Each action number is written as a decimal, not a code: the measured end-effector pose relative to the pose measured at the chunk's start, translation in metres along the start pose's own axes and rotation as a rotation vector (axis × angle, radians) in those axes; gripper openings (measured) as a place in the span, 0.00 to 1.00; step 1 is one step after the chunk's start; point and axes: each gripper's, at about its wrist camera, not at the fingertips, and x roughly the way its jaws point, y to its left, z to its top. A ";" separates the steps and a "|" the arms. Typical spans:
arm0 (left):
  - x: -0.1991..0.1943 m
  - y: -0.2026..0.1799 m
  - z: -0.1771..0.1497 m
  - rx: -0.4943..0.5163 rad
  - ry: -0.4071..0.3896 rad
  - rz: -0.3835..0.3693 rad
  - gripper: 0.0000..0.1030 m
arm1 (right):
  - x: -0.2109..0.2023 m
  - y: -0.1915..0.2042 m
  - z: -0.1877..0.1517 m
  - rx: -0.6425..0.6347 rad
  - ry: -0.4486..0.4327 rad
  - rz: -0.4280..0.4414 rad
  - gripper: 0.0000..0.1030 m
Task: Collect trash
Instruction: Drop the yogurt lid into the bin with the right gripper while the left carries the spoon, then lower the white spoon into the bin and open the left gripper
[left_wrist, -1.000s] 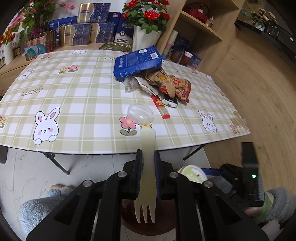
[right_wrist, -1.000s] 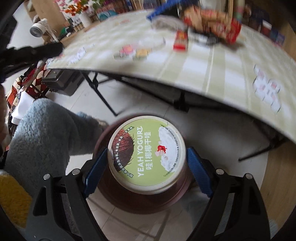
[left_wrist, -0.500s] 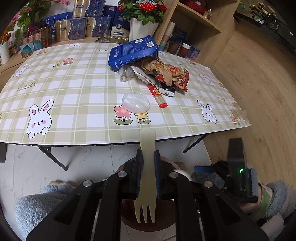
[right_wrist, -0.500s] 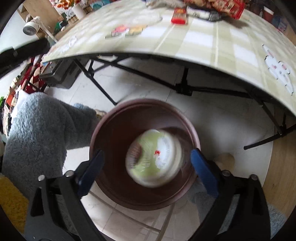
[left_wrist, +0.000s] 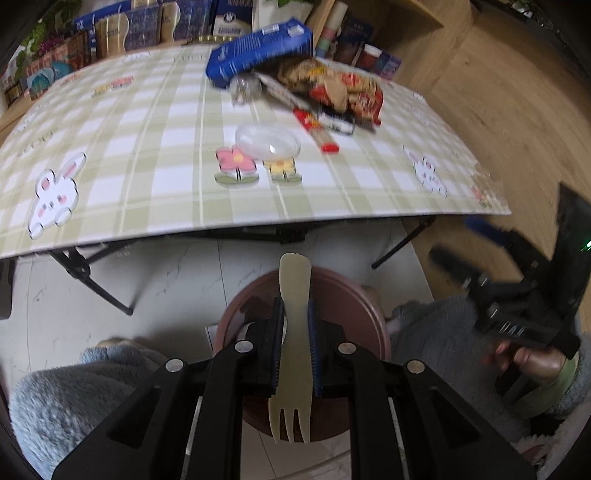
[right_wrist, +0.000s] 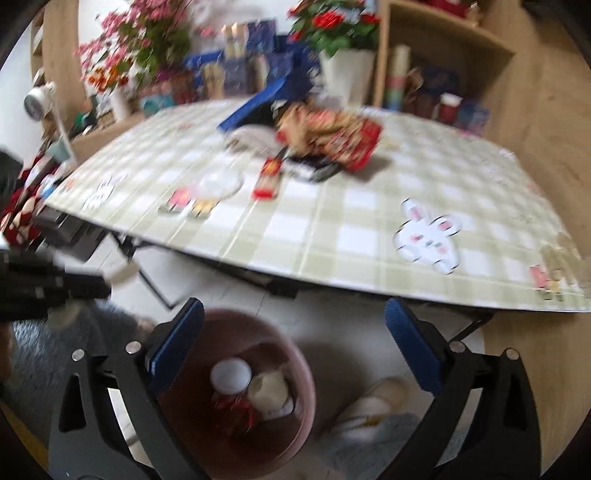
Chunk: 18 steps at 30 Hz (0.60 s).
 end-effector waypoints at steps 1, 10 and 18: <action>0.004 -0.001 -0.002 0.001 0.014 -0.004 0.13 | -0.001 -0.004 0.001 0.011 -0.011 -0.012 0.94; 0.037 -0.011 -0.021 0.027 0.144 -0.039 0.13 | 0.008 -0.014 -0.007 0.110 0.003 -0.070 0.94; 0.052 -0.009 -0.029 0.008 0.214 -0.082 0.13 | 0.010 -0.021 -0.011 0.152 0.019 -0.084 0.94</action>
